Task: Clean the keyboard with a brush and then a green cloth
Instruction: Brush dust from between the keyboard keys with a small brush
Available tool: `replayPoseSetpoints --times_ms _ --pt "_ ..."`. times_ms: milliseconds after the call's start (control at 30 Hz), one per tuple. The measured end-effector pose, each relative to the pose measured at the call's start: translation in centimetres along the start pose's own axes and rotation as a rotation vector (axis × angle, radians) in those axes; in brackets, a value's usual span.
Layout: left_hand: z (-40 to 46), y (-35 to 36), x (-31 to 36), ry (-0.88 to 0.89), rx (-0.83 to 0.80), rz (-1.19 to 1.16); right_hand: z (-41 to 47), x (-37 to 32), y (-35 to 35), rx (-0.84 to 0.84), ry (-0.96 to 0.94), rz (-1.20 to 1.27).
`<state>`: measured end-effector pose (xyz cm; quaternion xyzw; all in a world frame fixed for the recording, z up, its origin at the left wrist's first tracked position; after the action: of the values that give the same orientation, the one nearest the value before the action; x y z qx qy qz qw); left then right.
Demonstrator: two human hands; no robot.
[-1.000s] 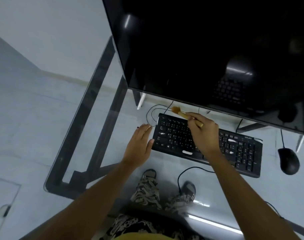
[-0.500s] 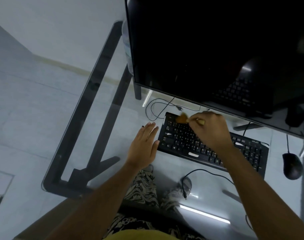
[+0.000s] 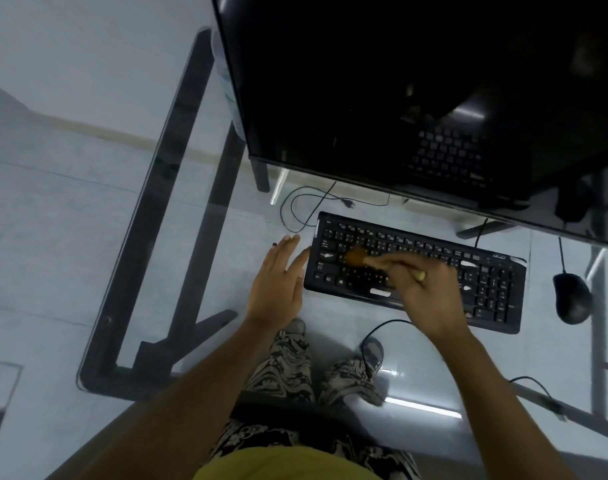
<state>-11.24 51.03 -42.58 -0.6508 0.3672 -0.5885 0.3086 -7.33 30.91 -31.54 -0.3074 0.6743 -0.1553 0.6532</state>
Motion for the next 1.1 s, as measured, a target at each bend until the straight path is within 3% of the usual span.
replayPoseSetpoints --times_ms 67,167,233,333,367,500,533,667,800,933,1033,1100 --pt "0.0 0.0 0.1 0.006 -0.006 0.002 -0.7 -0.1 -0.4 0.135 -0.030 -0.139" --pt "0.0 0.2 0.0 -0.008 -0.008 -0.009 -2.5 -0.5 3.1 -0.049 -0.051 -0.183" --pt "-0.1 0.2 0.0 -0.017 0.000 -0.009 -3.3 -0.5 3.7 -0.063 -0.004 -0.110" --pt "0.0 0.0 0.1 -0.009 0.010 -0.006 -3.7 0.3 0.5 0.252 0.054 -0.065" --pt "0.0 0.0 0.2 -0.003 0.016 -0.009 -3.8 0.3 0.2 0.281 0.053 -0.096" --pt "0.0 0.0 0.1 0.001 0.034 -0.030 -4.6 -0.6 4.4 -0.088 0.002 -0.141" --pt "0.0 0.0 0.1 -0.001 0.040 -0.029 -4.6 -0.6 4.2 -0.082 0.016 -0.118" --pt "0.0 -0.2 0.2 0.008 0.052 -0.023 -4.2 -0.1 1.1 0.236 0.071 -0.104" --pt "0.1 -0.2 0.0 0.008 0.055 -0.022 -4.2 -1.5 5.4 -0.080 0.020 -0.139" --pt "0.1 0.0 -0.3 0.010 0.062 -0.035 -3.6 -2.3 4.2 0.042 -0.061 -0.078" --pt "0.3 0.0 -0.1 0.014 0.075 -0.058 -3.8 -2.8 6.1 -0.181 -0.114 -0.235" --pt "0.2 0.0 -0.1 0.023 0.083 -0.060 -3.8 -2.7 6.0 -0.150 -0.080 -0.198"
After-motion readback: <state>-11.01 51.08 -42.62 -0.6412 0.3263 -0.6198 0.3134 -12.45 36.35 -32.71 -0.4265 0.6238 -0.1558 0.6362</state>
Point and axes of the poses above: each hand's wrist, its own z-axis towards the middle knuckle, its own y-axis out of the palm, x = y × z, the point moved 8 cm from there along z, towards the middle knuckle, and after that the axes turned 7 degrees about -y, right-handed, at the moved point
